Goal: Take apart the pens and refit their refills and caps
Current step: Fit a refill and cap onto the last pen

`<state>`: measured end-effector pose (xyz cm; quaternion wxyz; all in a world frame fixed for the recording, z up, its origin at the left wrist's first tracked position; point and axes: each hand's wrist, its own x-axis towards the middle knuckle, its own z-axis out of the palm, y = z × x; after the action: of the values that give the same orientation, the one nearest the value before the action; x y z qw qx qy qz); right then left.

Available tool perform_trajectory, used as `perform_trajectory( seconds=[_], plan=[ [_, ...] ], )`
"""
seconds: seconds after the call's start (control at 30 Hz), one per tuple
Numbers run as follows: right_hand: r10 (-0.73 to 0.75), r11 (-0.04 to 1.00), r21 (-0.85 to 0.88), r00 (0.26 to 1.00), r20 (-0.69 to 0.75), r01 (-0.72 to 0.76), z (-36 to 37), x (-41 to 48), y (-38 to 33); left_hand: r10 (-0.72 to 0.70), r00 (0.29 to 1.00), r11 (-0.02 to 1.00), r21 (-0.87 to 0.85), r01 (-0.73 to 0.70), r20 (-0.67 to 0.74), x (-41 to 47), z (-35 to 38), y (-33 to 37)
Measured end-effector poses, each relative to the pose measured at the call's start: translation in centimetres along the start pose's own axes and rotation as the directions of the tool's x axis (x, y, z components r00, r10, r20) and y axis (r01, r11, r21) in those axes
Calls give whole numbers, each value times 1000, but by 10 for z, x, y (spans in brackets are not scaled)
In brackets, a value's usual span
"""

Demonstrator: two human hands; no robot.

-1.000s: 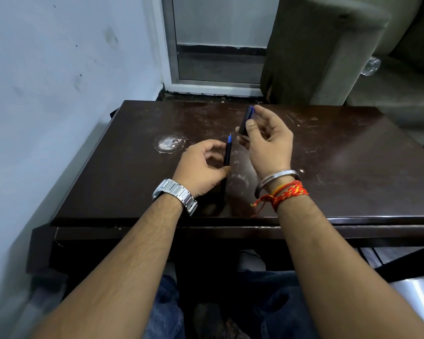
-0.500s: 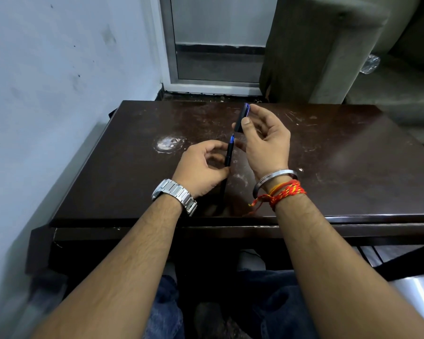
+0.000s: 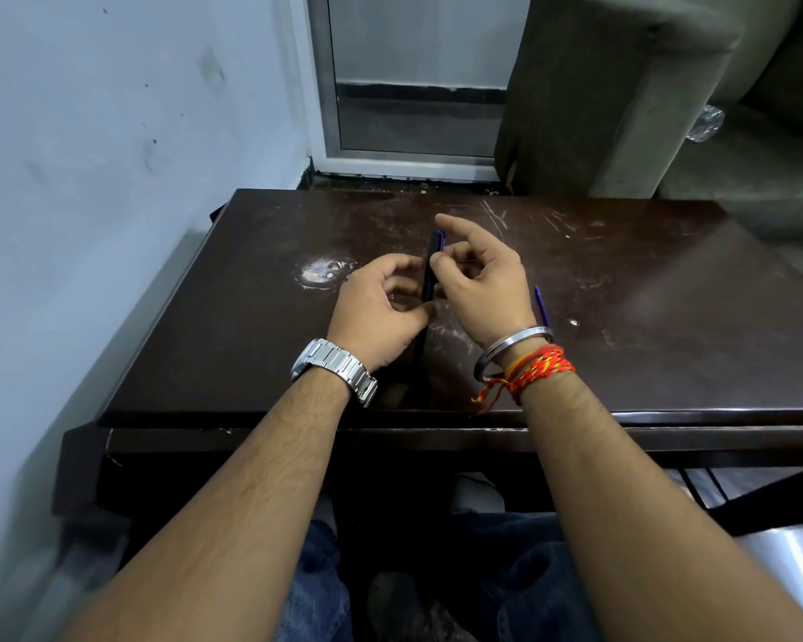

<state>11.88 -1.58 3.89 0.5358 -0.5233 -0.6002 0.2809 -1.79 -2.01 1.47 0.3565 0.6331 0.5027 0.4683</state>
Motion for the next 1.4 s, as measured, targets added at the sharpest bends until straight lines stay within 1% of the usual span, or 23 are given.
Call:
perform_trajectory(
  seconds=[0.17,0.23,0.3,0.37,0.47,0.63,0.73,0.8,0.87,0.93,0.97,1.03,1.13,1.23,1.4],
  plan=[
    [27,993,-115,992,126,-13,0,-2,0,-7,1000,1000,-5,7,-11,-1,0,0],
    [67,989,-144,979,190,-40,0,-3,0,-11,999,1000,15,11,-46,-1,0,0],
    [91,985,-160,974,210,-57,2,-5,1,-21,996,998,54,26,-90,0,1,-1],
    [68,987,-152,981,180,-40,4,-5,0,-26,994,998,61,33,-107,0,1,0],
    [44,994,-111,981,190,-24,6,-3,-3,-39,993,999,30,43,-110,0,1,1],
    [92,996,-32,965,245,-86,4,2,-4,-55,992,998,-13,54,-112,-3,1,1],
    [84,996,-43,974,211,-77,6,-2,-1,-55,990,998,10,57,-128,0,0,2],
    [116,993,-23,974,195,-113,8,-6,3,-56,988,996,61,65,-146,3,-1,3],
    [167,985,23,975,149,-172,10,-8,6,-75,971,992,78,95,-227,7,-8,2],
    [207,976,54,977,56,-210,7,-6,8,-114,927,983,92,156,-358,10,-22,-1],
    [220,974,48,975,14,-221,5,-4,9,-127,902,975,117,191,-413,11,-30,-4],
    [239,971,-18,970,-34,-240,0,-2,11,-147,868,950,178,258,-473,11,-44,-11],
    [233,959,-160,972,-35,-235,-1,-3,14,-229,826,910,189,370,-514,10,-55,-20],
    [209,952,-226,978,-14,-206,3,-4,13,-307,794,869,185,458,-526,11,-52,-25],
    [205,947,-255,979,4,-198,5,-5,13,-332,803,824,262,502,-496,14,-45,-28]
  ],
)
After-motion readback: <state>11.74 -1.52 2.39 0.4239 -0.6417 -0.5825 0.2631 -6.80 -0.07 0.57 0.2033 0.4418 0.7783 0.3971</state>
